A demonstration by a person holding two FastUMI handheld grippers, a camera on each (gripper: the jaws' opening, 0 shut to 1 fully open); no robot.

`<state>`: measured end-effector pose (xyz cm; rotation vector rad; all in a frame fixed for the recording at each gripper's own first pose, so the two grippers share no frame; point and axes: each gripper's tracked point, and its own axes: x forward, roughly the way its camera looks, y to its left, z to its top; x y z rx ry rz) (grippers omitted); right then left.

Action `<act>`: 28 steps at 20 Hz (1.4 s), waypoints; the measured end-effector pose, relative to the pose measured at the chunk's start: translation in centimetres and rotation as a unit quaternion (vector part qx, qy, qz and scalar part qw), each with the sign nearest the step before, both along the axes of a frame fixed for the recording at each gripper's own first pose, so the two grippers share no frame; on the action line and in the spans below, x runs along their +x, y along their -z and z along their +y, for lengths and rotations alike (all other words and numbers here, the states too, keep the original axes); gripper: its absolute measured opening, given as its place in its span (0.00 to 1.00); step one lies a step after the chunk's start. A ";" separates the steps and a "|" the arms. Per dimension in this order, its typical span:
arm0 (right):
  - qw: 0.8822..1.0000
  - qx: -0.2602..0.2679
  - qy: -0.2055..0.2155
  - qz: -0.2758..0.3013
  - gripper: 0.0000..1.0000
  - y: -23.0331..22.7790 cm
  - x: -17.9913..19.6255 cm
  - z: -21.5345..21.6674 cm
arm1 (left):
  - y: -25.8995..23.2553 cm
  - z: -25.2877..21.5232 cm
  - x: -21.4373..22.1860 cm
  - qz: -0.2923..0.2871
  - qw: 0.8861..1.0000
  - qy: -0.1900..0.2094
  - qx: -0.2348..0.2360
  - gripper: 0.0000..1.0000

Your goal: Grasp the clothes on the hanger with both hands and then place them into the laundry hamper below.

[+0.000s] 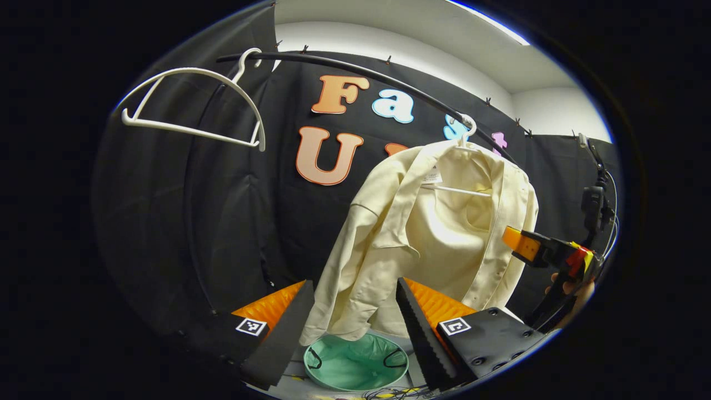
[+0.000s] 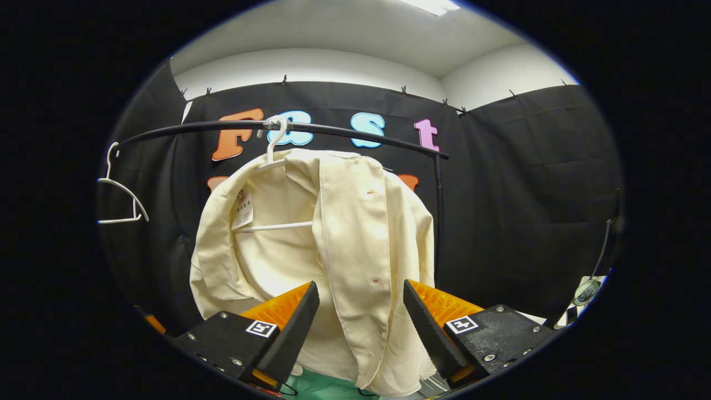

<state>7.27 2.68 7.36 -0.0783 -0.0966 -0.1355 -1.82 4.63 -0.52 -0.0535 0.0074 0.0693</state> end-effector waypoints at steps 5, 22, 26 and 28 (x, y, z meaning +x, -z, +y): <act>0.999 -0.034 0.012 -0.020 0.95 -2.1 2.5 1.6 | -0.1 0.7 0.4 -0.001 1.000 -0.005 -0.002 1.00; 0.999 -0.036 0.034 0.006 0.47 -2.0 9.4 -0.3 | -1.7 -1.5 3.5 -0.013 1.000 0.015 0.002 1.00; 0.999 -0.029 -0.016 0.008 0.16 -2.0 8.7 -0.2 | -2.9 -3.4 5.1 -0.023 1.000 0.014 0.000 1.00; 0.999 -0.023 -0.041 0.013 0.09 -2.1 8.2 -0.1 | -3.5 -4.6 5.9 -0.027 1.000 0.009 0.004 1.00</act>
